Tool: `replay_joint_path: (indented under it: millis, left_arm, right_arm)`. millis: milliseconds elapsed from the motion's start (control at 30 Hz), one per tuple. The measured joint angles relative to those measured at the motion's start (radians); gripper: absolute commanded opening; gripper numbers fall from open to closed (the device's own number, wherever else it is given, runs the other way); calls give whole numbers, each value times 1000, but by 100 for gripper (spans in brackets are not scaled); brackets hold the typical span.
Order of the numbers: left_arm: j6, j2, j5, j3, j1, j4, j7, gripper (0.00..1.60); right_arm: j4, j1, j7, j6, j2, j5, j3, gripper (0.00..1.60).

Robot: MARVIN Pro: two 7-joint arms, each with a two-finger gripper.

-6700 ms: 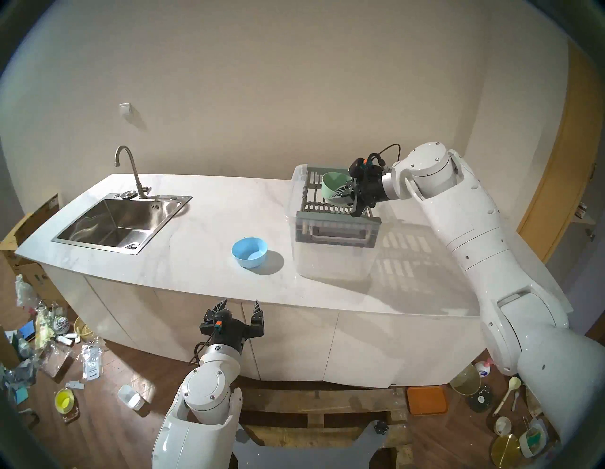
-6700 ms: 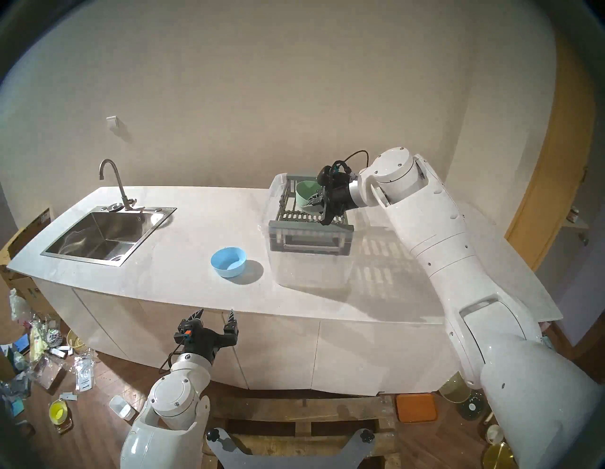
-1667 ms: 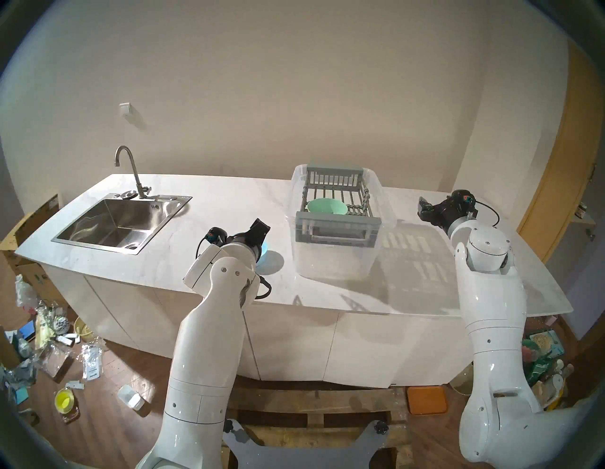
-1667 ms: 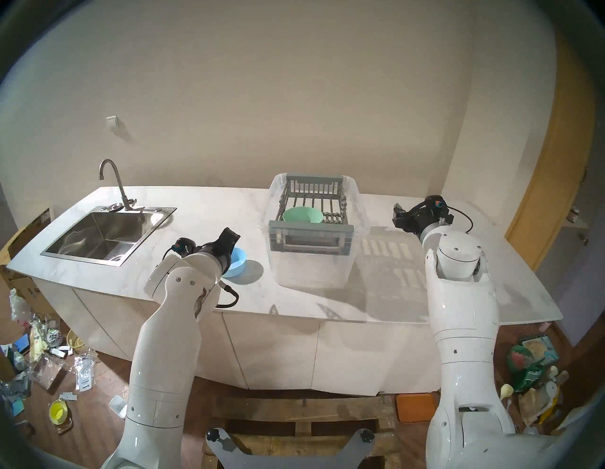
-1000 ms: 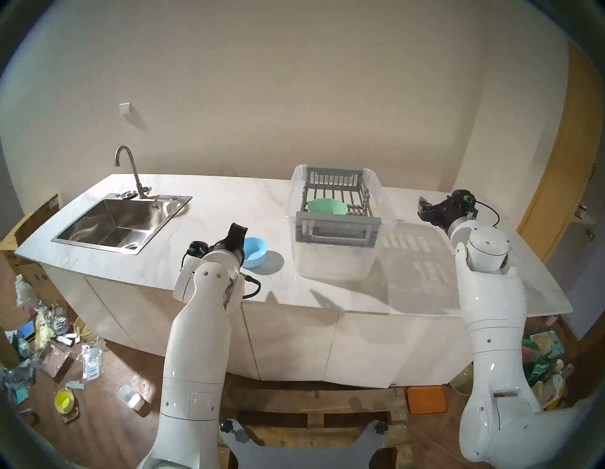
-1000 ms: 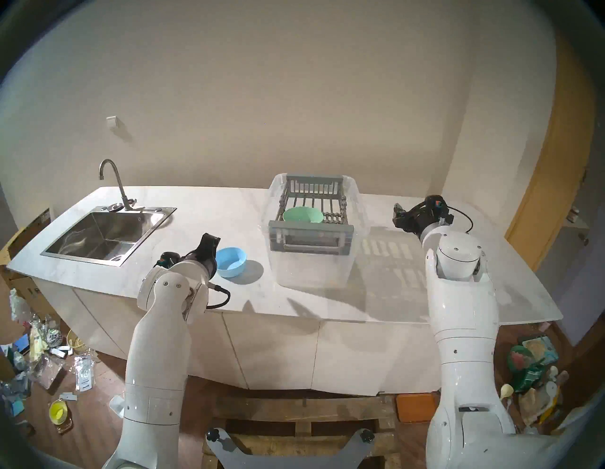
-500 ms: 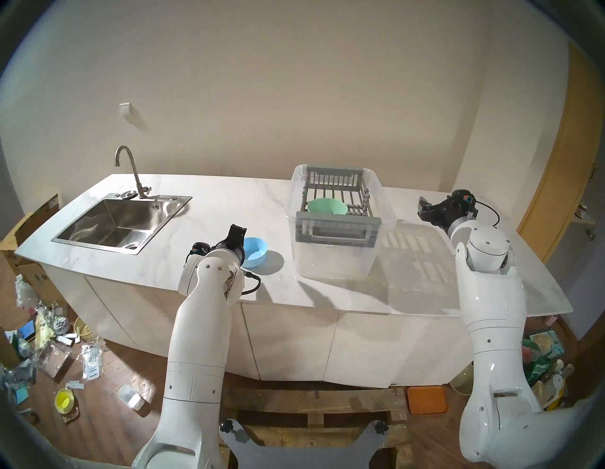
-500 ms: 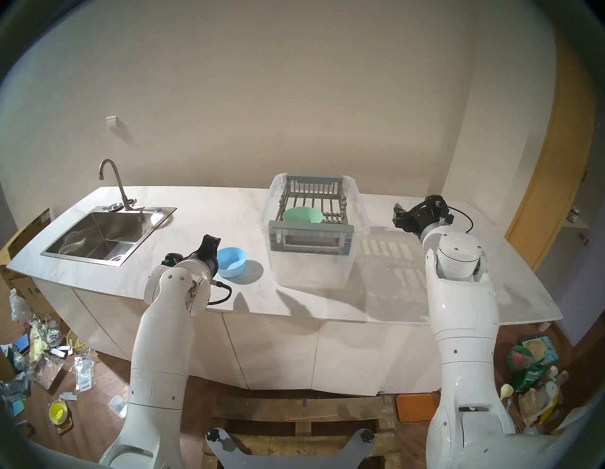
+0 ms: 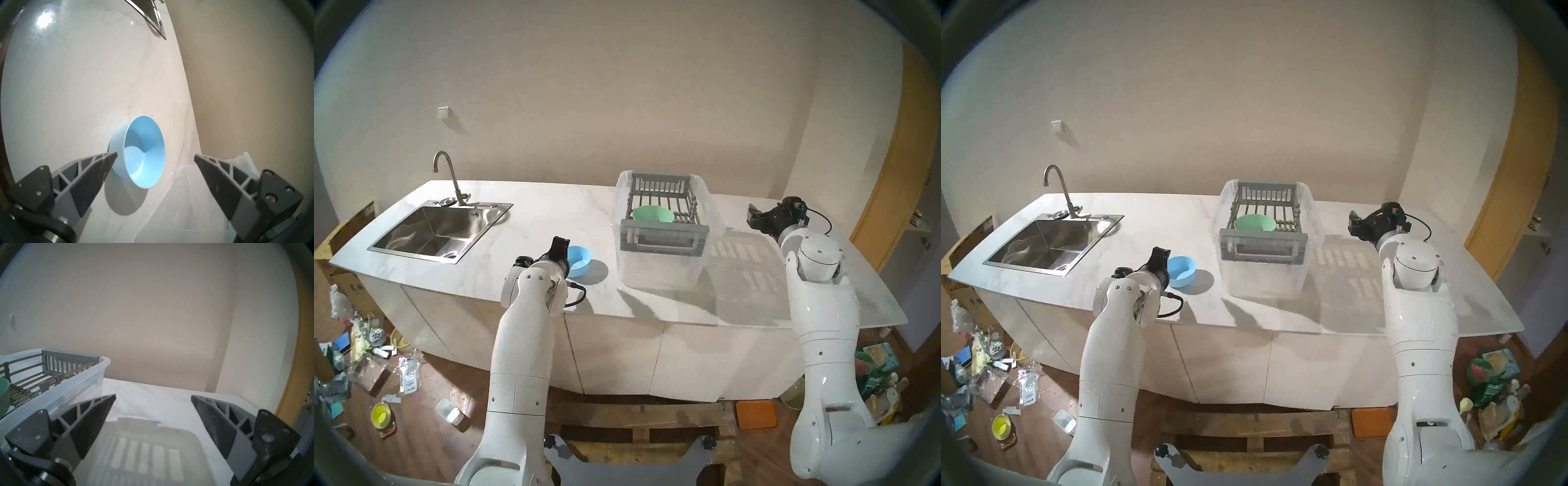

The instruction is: Place the plate or bowl neatly into the plate slot of the drying rack

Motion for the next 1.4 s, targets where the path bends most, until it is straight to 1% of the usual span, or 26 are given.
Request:
replay_joint_path:
  millis: [367, 667, 900, 1033, 1233, 1400]
  left_arm:
    - [-4, -25, -46, -31, -35, 37, 43, 160]
    - [-3, -42, -77, -41, -72, 52, 80, 160]
    - [7, -52, -102, -47, -96, 53, 131, 160]
    - [12, -66, -127, -53, -98, 41, 190, 160]
    - [6, -69, -146, -28, -95, 17, 258, 160]
    - [-7, -69, -143, -5, -94, -2, 284, 160]
  right_arm:
    - [0, 0, 0, 0, 0, 0, 0, 160]
    - [0, 0, 0, 0, 0, 0, 0, 160]
    - [0, 0, 0, 0, 0, 0, 0, 160]
    - [0, 0, 0, 0, 0, 0, 0, 160]
    - [0, 0, 0, 0, 0, 0, 0, 160]
    - [0, 0, 0, 0, 0, 0, 0, 160]
